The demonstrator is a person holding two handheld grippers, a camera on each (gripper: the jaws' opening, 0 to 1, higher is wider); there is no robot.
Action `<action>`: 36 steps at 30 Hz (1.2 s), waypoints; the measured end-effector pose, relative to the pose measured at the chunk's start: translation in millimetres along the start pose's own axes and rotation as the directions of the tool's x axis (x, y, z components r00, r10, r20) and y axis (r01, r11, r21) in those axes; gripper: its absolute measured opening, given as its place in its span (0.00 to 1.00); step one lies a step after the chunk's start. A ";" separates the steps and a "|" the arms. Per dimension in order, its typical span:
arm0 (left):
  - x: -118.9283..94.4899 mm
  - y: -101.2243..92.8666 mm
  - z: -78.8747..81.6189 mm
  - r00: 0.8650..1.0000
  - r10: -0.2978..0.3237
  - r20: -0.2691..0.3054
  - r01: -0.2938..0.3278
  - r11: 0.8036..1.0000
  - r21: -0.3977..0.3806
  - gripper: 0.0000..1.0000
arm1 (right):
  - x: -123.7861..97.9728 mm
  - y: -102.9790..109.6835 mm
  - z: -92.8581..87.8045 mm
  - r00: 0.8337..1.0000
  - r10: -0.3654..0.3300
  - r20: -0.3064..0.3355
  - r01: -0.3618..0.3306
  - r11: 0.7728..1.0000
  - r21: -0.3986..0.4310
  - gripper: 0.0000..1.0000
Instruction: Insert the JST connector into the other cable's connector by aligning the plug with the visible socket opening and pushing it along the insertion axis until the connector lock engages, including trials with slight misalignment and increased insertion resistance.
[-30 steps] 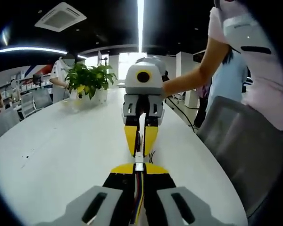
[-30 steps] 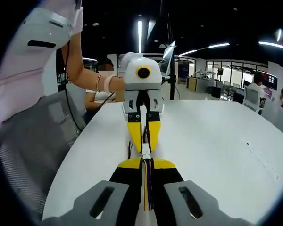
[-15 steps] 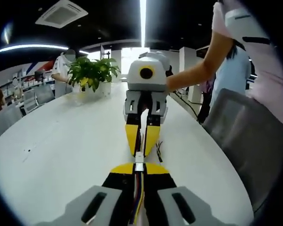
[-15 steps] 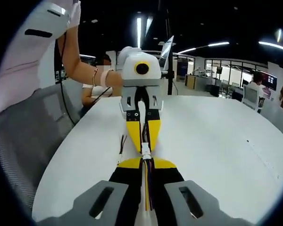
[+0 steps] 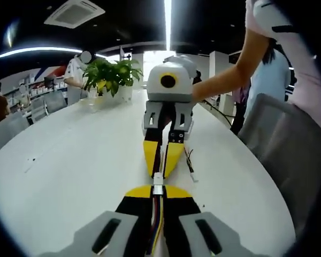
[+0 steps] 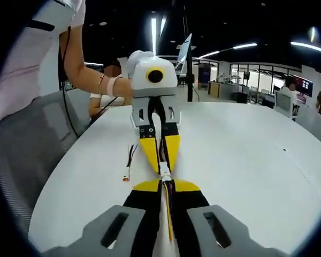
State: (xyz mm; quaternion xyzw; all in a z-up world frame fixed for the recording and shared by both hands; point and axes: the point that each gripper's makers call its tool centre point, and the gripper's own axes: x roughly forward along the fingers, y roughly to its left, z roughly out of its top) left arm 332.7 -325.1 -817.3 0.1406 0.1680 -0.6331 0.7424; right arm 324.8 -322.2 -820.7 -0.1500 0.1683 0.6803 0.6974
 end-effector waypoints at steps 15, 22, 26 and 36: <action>14.5 2.9 -13.7 1.000 0.006 -0.029 -0.005 0.999 0.037 0.00 | -4.2 -6.7 -20.5 0.999 -0.023 -0.030 0.023 1.000 -0.016 0.03; 17.4 1.6 -21.2 0.999 0.009 -0.045 -0.006 0.999 0.049 0.00 | -0.7 -6.8 -25.2 0.999 -0.020 -0.036 0.020 1.000 -0.014 0.03; 18.6 -1.0 -21.6 0.999 0.020 -0.045 -0.017 0.998 0.054 0.00 | -0.1 -4.4 -26.7 0.999 -0.024 -0.040 0.023 1.000 -0.010 0.03; 18.2 -1.7 -20.6 0.997 0.047 -0.054 -0.044 0.997 0.070 0.00 | 1.0 -1.4 -25.7 0.999 -0.033 -0.040 0.032 0.999 -0.012 0.04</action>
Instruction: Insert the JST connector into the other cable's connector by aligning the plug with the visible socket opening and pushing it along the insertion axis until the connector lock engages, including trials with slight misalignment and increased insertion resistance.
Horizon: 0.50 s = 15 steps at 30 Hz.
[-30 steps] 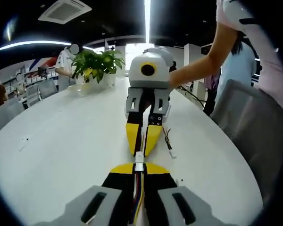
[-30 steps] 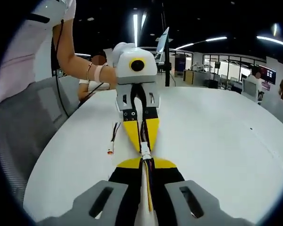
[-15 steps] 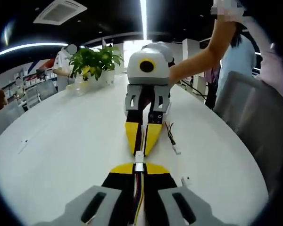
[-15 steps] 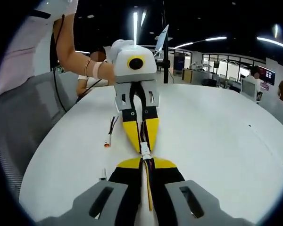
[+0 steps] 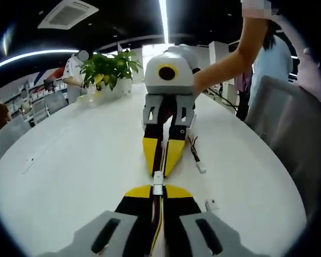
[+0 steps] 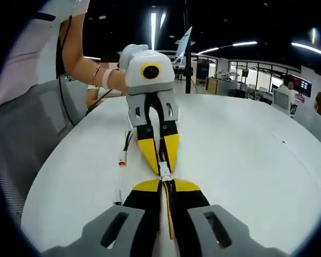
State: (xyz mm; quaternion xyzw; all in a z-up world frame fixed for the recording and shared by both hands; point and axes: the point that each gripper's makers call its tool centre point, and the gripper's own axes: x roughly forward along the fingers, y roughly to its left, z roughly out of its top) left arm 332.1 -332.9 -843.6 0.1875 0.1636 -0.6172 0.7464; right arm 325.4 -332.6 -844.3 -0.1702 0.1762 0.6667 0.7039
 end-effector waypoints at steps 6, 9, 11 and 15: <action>-0.1 -0.1 0.5 1.000 0.007 -0.007 -0.007 1.000 0.010 0.01 | 1.8 0.5 -0.5 1.000 -0.011 -0.010 0.011 1.000 0.018 0.04; -0.4 -0.1 0.4 1.000 0.011 -0.010 -0.011 1.000 0.012 0.01 | 2.6 0.6 -1.1 1.000 -0.017 -0.014 0.017 1.000 0.022 0.04; -0.3 0.1 0.4 1.000 0.014 -0.012 -0.013 1.000 0.012 0.01 | 2.8 0.2 -1.5 1.000 -0.021 -0.012 0.022 0.999 0.031 0.04; -0.3 0.2 0.4 1.000 0.019 -0.014 -0.019 1.000 0.005 0.01 | 2.3 -0.2 -0.9 1.000 -0.029 -0.011 0.030 0.999 0.038 0.05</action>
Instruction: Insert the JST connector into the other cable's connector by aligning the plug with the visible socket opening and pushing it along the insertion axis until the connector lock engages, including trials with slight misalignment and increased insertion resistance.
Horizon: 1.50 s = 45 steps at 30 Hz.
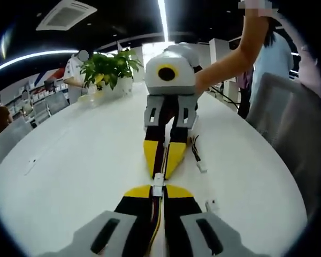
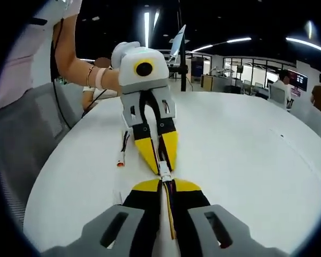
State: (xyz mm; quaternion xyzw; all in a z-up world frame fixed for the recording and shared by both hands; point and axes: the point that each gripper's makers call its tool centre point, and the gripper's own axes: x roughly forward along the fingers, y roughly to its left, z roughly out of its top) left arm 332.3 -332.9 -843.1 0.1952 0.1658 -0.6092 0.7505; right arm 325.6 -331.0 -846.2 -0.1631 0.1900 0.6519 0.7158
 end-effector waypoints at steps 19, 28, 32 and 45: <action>-15.6 8.3 6.1 0.997 0.069 -0.017 -0.070 0.996 -0.057 0.09 | -1.4 -7.5 7.3 0.999 -0.039 -0.025 0.040 0.999 0.017 0.11; -23.9 6.0 13.9 0.997 0.082 -0.015 -0.082 0.995 -0.051 0.11 | -10.1 -4.2 18.2 0.999 -0.051 -0.019 0.051 0.999 0.001 0.10; -27.7 2.5 18.9 0.996 0.086 -0.019 -0.087 0.996 -0.037 0.11 | -14.3 0.8 26.9 0.999 -0.050 -0.001 0.050 0.999 0.023 0.12; -43.2 -8.1 32.4 0.995 0.100 -0.007 -0.100 0.995 -0.023 0.12 | -19.0 21.9 41.8 0.999 -0.029 -0.020 0.029 1.000 0.009 0.16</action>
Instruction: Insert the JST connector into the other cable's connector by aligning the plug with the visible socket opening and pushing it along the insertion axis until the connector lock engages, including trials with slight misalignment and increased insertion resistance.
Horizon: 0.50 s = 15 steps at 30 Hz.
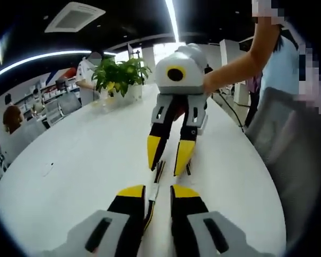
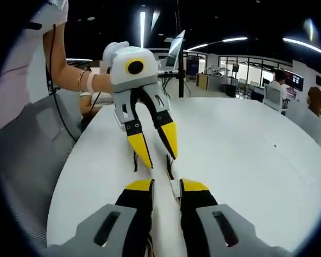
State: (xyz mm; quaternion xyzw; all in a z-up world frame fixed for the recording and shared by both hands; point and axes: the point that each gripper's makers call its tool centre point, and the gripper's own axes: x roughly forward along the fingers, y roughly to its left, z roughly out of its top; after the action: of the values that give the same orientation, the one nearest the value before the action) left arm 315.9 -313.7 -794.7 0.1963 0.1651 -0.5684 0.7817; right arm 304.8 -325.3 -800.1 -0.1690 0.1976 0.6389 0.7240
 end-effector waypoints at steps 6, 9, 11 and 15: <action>-10.4 -9.4 5.5 1.000 0.026 0.001 -0.026 1.000 -0.008 0.13 | -2.2 6.3 0.4 1.000 0.011 -0.013 -0.011 1.000 -0.006 0.16; -15.0 -17.0 8.1 0.999 0.034 0.001 -0.034 0.999 -0.007 0.14 | -3.9 11.1 2.5 1.000 0.016 -0.019 -0.016 1.000 -0.011 0.15; -17.9 -21.6 9.4 0.999 0.039 0.003 -0.039 0.999 -0.010 0.14 | -3.3 10.1 1.7 1.000 0.020 -0.021 -0.020 1.000 -0.009 0.14; -22.5 -30.9 11.8 0.999 0.043 0.007 -0.043 0.999 -0.011 0.14 | -4.7 16.2 6.9 0.999 0.025 -0.023 -0.026 0.999 -0.021 0.14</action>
State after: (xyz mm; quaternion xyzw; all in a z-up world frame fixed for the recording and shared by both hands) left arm 280.2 -309.5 -777.2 0.1936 0.1614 -0.5512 0.7954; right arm 288.8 -323.9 -791.7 -0.1816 0.2012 0.6483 0.7115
